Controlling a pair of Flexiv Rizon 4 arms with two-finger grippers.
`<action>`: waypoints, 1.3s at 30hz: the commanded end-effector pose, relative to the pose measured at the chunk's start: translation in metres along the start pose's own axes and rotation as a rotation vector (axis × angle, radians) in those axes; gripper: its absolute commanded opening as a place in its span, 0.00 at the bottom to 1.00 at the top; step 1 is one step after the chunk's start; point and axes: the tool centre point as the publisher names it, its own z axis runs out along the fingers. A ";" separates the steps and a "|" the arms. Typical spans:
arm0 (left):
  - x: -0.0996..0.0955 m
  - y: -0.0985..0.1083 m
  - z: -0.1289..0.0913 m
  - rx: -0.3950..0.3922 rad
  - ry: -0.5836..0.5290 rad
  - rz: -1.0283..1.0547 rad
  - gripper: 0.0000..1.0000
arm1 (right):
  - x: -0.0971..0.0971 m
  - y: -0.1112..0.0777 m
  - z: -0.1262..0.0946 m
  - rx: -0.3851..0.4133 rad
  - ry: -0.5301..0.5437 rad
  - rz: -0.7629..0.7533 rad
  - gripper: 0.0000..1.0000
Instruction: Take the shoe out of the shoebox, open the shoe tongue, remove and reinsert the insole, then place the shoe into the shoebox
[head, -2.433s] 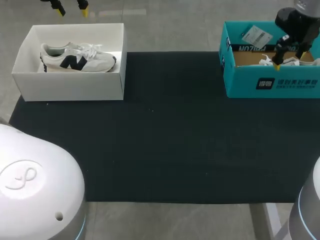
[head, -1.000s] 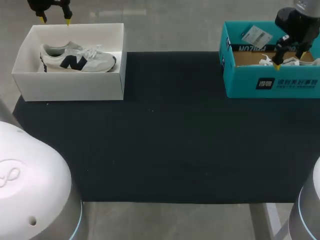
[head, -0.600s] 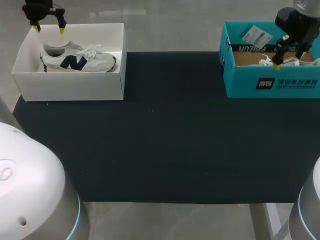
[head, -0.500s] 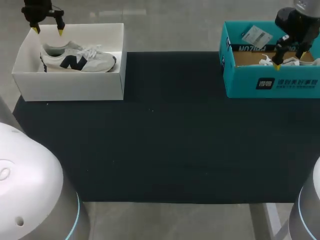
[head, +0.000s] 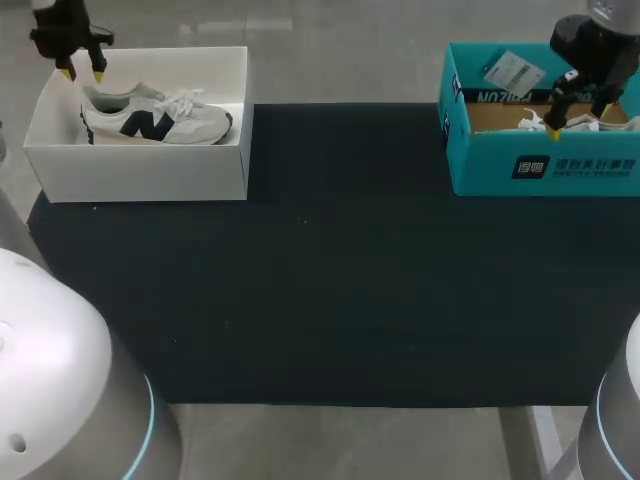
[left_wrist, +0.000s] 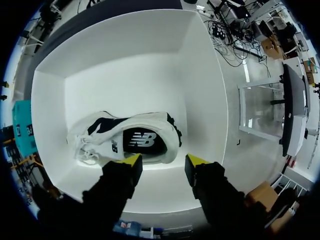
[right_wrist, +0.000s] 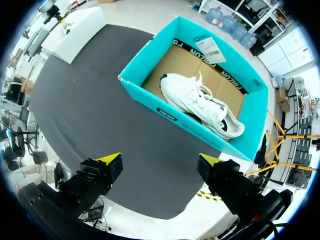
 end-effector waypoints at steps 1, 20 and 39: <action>0.009 0.013 0.011 0.024 -0.001 0.016 0.54 | 0.000 0.000 0.000 0.001 0.000 0.000 1.00; 0.019 0.018 0.039 0.070 -0.021 0.050 0.40 | 0.000 0.000 0.000 0.001 0.000 0.000 1.00; 0.018 0.013 0.076 0.163 -0.018 0.033 0.39 | 0.000 0.000 0.000 0.001 0.000 0.000 1.00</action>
